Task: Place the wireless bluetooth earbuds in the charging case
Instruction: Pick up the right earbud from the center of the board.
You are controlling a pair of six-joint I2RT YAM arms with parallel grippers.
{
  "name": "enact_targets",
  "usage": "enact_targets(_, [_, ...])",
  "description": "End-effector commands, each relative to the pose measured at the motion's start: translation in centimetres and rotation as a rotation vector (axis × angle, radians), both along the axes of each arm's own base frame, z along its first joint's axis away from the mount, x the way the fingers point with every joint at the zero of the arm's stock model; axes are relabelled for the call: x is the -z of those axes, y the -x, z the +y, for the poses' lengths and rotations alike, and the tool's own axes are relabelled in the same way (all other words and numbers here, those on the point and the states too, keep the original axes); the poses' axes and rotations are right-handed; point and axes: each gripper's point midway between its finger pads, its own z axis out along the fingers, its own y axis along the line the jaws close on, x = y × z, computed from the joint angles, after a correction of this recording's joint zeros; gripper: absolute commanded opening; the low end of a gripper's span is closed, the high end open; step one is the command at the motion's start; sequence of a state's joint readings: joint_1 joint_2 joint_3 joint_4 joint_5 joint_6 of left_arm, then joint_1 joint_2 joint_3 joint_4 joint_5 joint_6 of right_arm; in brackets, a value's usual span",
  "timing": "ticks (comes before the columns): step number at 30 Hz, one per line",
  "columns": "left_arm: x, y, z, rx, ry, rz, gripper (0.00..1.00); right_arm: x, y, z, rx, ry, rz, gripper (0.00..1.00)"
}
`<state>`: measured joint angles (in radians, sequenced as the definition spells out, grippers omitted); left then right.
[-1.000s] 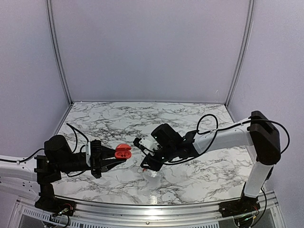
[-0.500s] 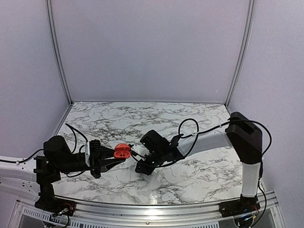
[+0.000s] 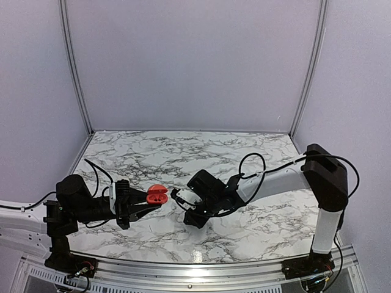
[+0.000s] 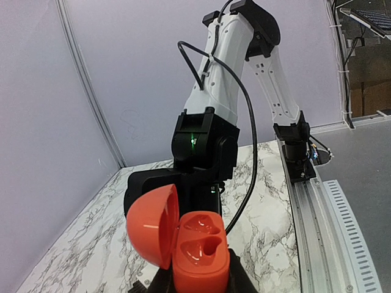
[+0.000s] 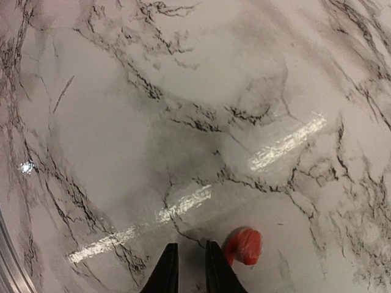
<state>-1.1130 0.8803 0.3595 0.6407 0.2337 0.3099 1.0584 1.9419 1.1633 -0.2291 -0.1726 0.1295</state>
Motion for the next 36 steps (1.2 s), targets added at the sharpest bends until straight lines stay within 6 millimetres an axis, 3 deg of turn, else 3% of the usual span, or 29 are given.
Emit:
enact_targets(1, [-0.6,-0.1,0.1,-0.006,0.023,-0.008,0.00,0.9,1.1,-2.3,0.019,0.075,0.019,0.17])
enact_targets(4, [-0.7,0.0,0.1,-0.004,0.025,-0.010,0.00,0.4,1.0,-2.7,0.012,0.074,0.011,0.18])
enact_targets(8, [-0.7,-0.1,0.0,-0.004,0.027,0.001,0.00,-2.3,0.3,-2.1,-0.009,0.041,-0.030,0.24])
enact_targets(13, [-0.9,-1.2,0.4,-0.036,0.043,0.042,0.00,-5.8,-1.1,-1.7,-0.016,0.034,-0.075,0.41])
enact_targets(15, [-1.0,-1.3,0.4,-0.036,0.045,0.050,0.00,-6.1,-1.9,-1.8,-0.008,0.058,-0.089,0.48])
enact_targets(20, [-0.8,-1.5,0.0,-0.036,0.039,0.074,0.00,-4.8,-3.4,-2.0,0.006,0.144,-0.079,0.52])
enact_targets(36, [-0.1,-2.3,0.1,-0.075,0.038,0.136,0.00,-1.9,-3.7,-0.4,-0.047,0.214,-0.016,0.40])
